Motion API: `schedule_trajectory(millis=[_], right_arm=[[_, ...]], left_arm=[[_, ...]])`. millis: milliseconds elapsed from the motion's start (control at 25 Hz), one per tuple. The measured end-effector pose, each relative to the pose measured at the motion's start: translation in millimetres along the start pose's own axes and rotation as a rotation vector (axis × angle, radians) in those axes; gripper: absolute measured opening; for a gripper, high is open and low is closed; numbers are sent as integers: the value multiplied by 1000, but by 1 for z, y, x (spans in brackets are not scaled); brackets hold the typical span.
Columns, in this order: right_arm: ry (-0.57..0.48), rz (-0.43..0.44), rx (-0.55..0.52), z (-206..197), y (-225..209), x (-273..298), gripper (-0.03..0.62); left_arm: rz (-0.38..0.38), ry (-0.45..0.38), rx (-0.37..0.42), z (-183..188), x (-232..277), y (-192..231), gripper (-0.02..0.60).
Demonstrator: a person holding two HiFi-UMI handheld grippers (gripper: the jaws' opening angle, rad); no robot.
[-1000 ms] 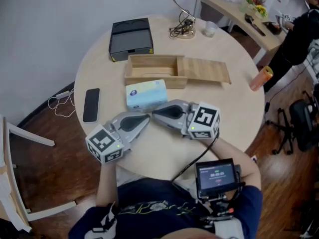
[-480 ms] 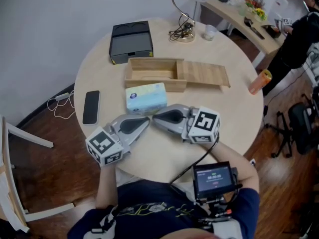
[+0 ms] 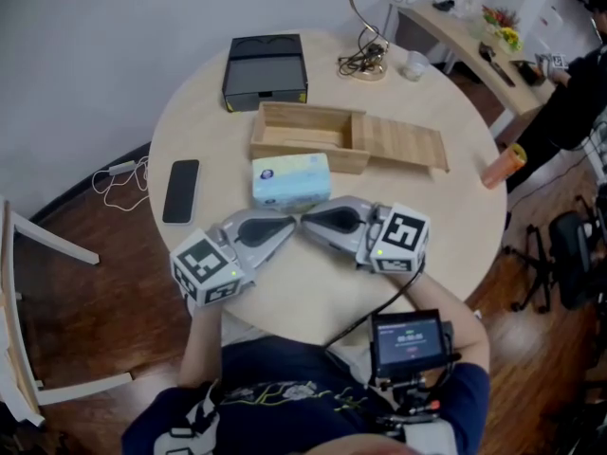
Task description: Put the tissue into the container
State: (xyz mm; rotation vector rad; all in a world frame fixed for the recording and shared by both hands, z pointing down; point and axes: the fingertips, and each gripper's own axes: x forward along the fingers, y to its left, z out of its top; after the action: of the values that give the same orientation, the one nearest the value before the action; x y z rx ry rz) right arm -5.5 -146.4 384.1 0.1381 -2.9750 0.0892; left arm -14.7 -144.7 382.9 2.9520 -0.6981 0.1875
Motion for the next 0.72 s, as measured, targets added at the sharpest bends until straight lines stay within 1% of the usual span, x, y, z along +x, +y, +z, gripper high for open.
schedule_trajectory(millis=[720], right_arm=[[7, 1, 2, 0, -1, 1, 3]], left_arm=[[2, -2, -1, 1, 0, 0, 3]])
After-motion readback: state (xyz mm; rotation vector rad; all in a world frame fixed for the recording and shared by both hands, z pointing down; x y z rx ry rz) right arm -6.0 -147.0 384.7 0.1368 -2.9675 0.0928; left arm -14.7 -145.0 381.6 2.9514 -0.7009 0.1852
